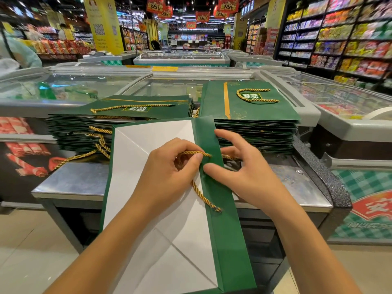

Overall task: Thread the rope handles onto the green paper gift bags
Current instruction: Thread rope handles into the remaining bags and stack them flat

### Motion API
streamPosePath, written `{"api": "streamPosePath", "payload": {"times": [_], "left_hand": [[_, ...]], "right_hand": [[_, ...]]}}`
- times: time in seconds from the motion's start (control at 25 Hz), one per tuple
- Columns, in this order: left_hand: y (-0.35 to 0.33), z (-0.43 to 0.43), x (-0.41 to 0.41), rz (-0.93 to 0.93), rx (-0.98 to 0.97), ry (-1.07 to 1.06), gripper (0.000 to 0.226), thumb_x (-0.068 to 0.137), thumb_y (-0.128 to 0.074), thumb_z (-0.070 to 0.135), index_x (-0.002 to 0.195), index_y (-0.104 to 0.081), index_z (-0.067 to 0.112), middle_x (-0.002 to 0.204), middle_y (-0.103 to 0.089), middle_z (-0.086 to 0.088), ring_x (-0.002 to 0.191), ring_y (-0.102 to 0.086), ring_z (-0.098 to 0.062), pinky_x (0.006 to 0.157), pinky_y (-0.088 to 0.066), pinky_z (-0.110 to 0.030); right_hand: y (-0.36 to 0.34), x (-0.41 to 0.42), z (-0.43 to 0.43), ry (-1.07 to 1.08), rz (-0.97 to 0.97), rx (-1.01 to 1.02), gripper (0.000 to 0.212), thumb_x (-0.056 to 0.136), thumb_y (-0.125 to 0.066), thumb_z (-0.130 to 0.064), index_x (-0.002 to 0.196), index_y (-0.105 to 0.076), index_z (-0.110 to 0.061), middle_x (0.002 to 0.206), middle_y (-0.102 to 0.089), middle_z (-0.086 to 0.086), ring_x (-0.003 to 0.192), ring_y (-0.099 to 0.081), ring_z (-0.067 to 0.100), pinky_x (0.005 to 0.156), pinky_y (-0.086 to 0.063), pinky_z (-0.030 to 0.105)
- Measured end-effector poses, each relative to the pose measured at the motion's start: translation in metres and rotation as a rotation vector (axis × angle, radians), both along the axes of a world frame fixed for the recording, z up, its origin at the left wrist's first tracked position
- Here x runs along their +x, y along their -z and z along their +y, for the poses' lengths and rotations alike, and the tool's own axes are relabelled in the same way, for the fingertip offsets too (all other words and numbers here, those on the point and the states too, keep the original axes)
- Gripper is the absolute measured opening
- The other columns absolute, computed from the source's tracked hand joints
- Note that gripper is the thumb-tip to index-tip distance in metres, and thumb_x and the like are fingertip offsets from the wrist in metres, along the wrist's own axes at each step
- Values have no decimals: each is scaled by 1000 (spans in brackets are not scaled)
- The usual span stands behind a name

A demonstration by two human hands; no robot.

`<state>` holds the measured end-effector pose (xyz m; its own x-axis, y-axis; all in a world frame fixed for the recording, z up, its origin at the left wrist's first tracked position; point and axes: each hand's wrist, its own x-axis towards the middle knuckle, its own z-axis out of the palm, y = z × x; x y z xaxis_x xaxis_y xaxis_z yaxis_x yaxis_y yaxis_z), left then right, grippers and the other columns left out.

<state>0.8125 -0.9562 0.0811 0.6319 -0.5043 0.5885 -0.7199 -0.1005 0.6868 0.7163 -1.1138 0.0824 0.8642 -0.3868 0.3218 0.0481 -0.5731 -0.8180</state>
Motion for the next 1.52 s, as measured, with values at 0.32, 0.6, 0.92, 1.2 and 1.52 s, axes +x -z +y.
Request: {"api": "streamPosePath", "payload": {"times": [0.32,0.6,0.92,1.2,1.52], "left_hand": [[-11,13,9,-31,-84,-62,5,94,-68,17,92,-73,17,95,-64,5,90,-60,-12,72,-49,-19],[3,40,19,-218,87,-221,20,93,-59,39,81,-68,24,100,-59,12,104,-48,-10,93,-39,-33],[0,58,30,119,-54,-40,30,83,-63,38,69,-68,12,97,-66,14,93,-62,-9,79,-47,-18],[6,57,28,-82,199,-81,18,84,-62,51,91,-65,34,104,-53,18,109,-46,-4,88,-33,-10],[8,54,28,-165,251,-104,25,82,-68,62,91,-68,38,106,-51,18,110,-42,-6,93,-38,-33]], "right_hand": [[-3,-5,-3,-77,-53,78,56,80,-85,-20,130,-63,-35,100,-68,-6,99,-65,3,82,-55,18],[-6,-7,0,-47,-62,99,59,78,-87,-17,131,-65,-29,97,-67,-9,85,-65,-4,73,-49,8],[-5,-8,-1,-61,-66,107,60,78,-87,-17,132,-65,-29,93,-67,-10,87,-63,-1,77,-49,11],[-3,-8,-1,-61,-53,88,59,78,-86,-22,131,-64,-34,91,-66,-10,90,-63,1,82,-51,13],[-2,-6,-2,-69,-64,75,59,78,-86,-23,130,-63,-36,92,-67,-10,91,-64,3,84,-51,15]]}}
